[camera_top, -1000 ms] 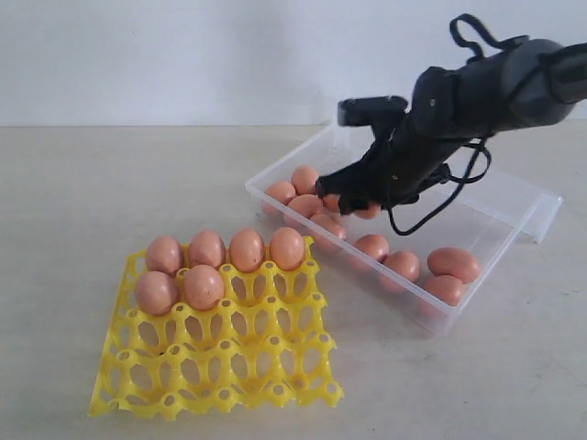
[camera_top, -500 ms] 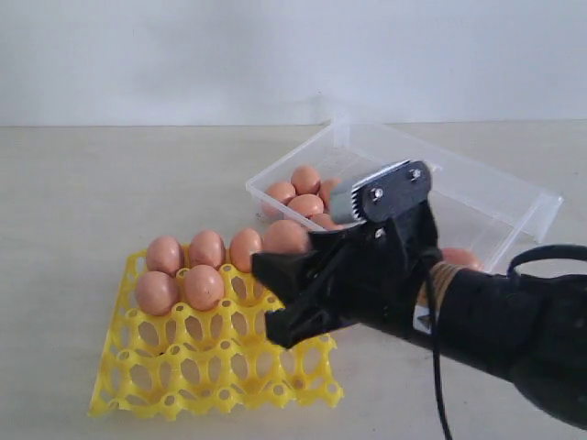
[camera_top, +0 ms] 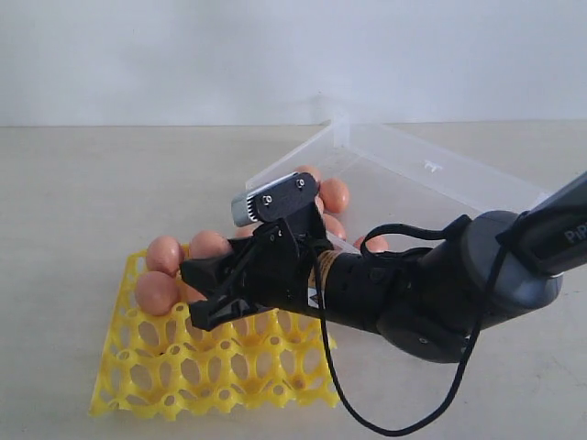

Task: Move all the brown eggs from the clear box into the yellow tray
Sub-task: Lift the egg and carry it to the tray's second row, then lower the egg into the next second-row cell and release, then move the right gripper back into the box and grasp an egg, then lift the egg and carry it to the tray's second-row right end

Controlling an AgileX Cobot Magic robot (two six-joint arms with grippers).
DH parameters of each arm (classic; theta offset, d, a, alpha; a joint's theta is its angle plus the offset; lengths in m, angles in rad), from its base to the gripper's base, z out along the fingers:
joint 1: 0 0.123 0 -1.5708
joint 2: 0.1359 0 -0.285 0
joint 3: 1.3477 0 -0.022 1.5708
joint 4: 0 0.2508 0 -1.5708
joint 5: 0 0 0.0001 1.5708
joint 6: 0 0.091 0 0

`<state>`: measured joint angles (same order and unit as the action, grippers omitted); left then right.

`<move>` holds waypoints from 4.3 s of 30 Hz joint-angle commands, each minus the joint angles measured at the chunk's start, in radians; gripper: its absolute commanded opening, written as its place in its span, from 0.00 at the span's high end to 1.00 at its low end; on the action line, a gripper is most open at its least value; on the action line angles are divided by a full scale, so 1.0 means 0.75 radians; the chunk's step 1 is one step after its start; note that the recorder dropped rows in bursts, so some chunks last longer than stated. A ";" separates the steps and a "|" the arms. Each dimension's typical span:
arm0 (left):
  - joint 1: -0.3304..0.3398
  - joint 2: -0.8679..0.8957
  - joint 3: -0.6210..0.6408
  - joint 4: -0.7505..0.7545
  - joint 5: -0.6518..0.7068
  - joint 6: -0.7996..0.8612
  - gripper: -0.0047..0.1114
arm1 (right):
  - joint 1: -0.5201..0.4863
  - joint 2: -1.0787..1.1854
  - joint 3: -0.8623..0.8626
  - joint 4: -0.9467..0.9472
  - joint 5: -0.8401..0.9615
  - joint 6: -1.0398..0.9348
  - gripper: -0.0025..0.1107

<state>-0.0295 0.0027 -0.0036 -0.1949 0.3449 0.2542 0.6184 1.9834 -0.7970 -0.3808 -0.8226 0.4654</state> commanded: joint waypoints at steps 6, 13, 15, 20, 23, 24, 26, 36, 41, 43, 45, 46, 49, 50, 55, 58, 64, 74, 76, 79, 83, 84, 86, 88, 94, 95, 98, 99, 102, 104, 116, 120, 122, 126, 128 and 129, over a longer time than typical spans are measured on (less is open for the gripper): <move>-0.006 -0.004 0.005 0.002 -0.006 0.002 0.92 | -0.001 0.002 -0.008 0.012 0.165 -0.106 0.98; -0.006 -0.004 0.005 0.002 -0.006 0.002 0.92 | -0.001 0.002 -0.008 0.053 0.185 -0.185 0.98; -0.006 -0.004 0.005 0.002 -0.006 0.002 0.92 | -0.001 0.002 -0.008 0.084 0.185 -0.211 0.98; -0.006 -0.004 0.005 0.002 -0.006 0.002 0.92 | -0.001 0.002 -0.008 0.090 0.187 -0.255 0.98; -0.006 -0.004 0.005 0.002 -0.006 0.002 0.92 | -0.001 0.002 -0.008 0.092 0.197 -0.258 0.90; -0.006 -0.004 0.005 0.002 -0.006 0.002 0.92 | -0.001 0.002 -0.008 0.092 0.207 -0.264 0.86; -0.006 -0.004 0.005 0.002 -0.006 0.002 0.92 | -0.001 0.002 -0.008 0.092 0.209 -0.286 0.73; -0.006 -0.004 0.005 0.002 -0.006 0.002 0.92 | -0.001 0.002 -0.008 0.116 0.209 -0.291 0.44; -0.006 -0.004 0.005 0.002 -0.006 0.002 0.92 | -0.001 0.002 -0.008 0.116 0.185 -0.297 0.44; -0.006 -0.004 0.005 0.002 -0.006 0.002 0.92 | -0.001 -0.014 -0.008 0.116 0.155 -0.309 0.44; -0.006 -0.004 0.005 0.002 -0.006 0.002 0.92 | -0.001 -0.060 -0.008 0.125 0.136 -0.335 0.44; -0.006 -0.004 0.005 0.002 -0.006 0.002 0.92 | -0.001 -0.087 -0.008 0.157 0.131 -0.345 0.44; -0.006 -0.004 0.005 0.002 -0.006 0.002 0.92 | -0.001 -0.202 -0.008 0.362 0.131 -0.409 0.44; -0.006 -0.004 0.005 0.002 -0.006 0.002 0.92 | -0.001 -0.253 -0.008 0.532 0.133 -0.475 0.44; -0.006 -0.004 0.005 0.002 -0.006 0.002 0.92 | -0.117 -0.381 -0.209 1.257 0.704 -1.096 0.44; -0.006 -0.004 0.005 0.002 -0.006 0.002 0.92 | -0.327 -0.324 -0.429 1.527 1.148 -1.378 0.44; -0.006 -0.004 0.005 0.002 -0.006 0.002 0.92 | -0.623 -0.059 -0.949 1.533 1.870 -1.279 0.44; -0.006 -0.004 0.005 0.002 -0.006 0.002 0.92 | -0.639 0.236 -1.206 1.465 1.987 -1.421 0.44; -0.006 -0.004 0.005 0.002 -0.006 0.002 0.92 | -0.639 0.275 -1.206 1.388 1.987 -1.421 0.44; -0.006 -0.004 0.005 0.002 -0.006 0.002 0.92 | -0.639 0.321 -1.206 1.295 1.987 -1.363 0.44; -0.006 -0.004 0.005 0.002 -0.006 0.002 0.92 | -0.639 0.349 -1.206 1.297 1.960 -1.360 0.44; -0.006 -0.004 0.005 0.002 -0.006 0.002 0.92 | -0.639 0.360 -1.206 1.297 1.946 -1.360 0.44; -0.006 -0.004 0.005 0.002 -0.006 0.002 0.92 | -0.639 0.372 -1.206 1.297 1.930 -1.356 0.44; -0.006 -0.004 0.005 0.002 -0.006 0.002 0.92 | -0.639 0.390 -1.206 1.297 1.928 -1.351 0.44; -0.006 -0.004 0.005 0.002 -0.006 0.002 0.92 | -0.639 0.442 -1.206 1.297 1.923 -1.351 0.44; -0.006 -0.004 0.005 0.002 -0.006 0.002 0.92 | -0.639 0.444 -1.206 1.297 1.915 -1.351 0.44; -0.006 -0.004 0.005 0.002 -0.006 0.002 0.92 | -0.639 0.450 -1.206 1.297 1.905 -1.351 0.53; -0.006 -0.004 0.005 0.002 -0.006 0.002 0.92 | -0.639 0.450 -1.206 1.297 1.905 -1.351 0.59; -0.006 -0.004 0.005 0.002 -0.006 0.002 0.92 | -0.639 0.450 -1.206 1.297 1.905 -1.357 0.84; -0.006 -0.004 0.005 0.002 -0.006 0.002 0.92 | -0.639 0.450 -1.206 1.297 1.905 -1.375 0.99; -0.006 -0.004 0.005 0.002 -0.006 0.002 0.92 | -0.580 0.089 -0.775 1.305 1.454 -1.361 0.98; -0.006 -0.004 0.005 0.002 -0.006 0.002 0.92 | -0.371 -0.245 -0.158 1.294 0.532 -1.436 0.98; -0.006 -0.004 0.005 0.002 -0.006 0.002 0.92 | -0.229 -0.337 0.066 1.270 0.035 -1.473 0.98; -0.006 -0.004 0.005 0.002 -0.006 0.002 0.92 | -0.085 -0.369 0.258 1.112 -0.403 -1.422 0.98; -0.006 -0.004 0.005 0.002 -0.006 0.002 0.92 | -0.068 -0.369 0.252 0.977 -0.294 -1.200 0.98; -0.006 -0.004 0.005 0.002 -0.006 0.002 0.92 | -0.068 -0.369 0.240 0.877 -0.196 -0.985 0.98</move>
<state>-0.0295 0.0027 -0.0036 -0.1949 0.3449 0.2542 0.5517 1.7168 -0.6181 0.4324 -1.0121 -0.5187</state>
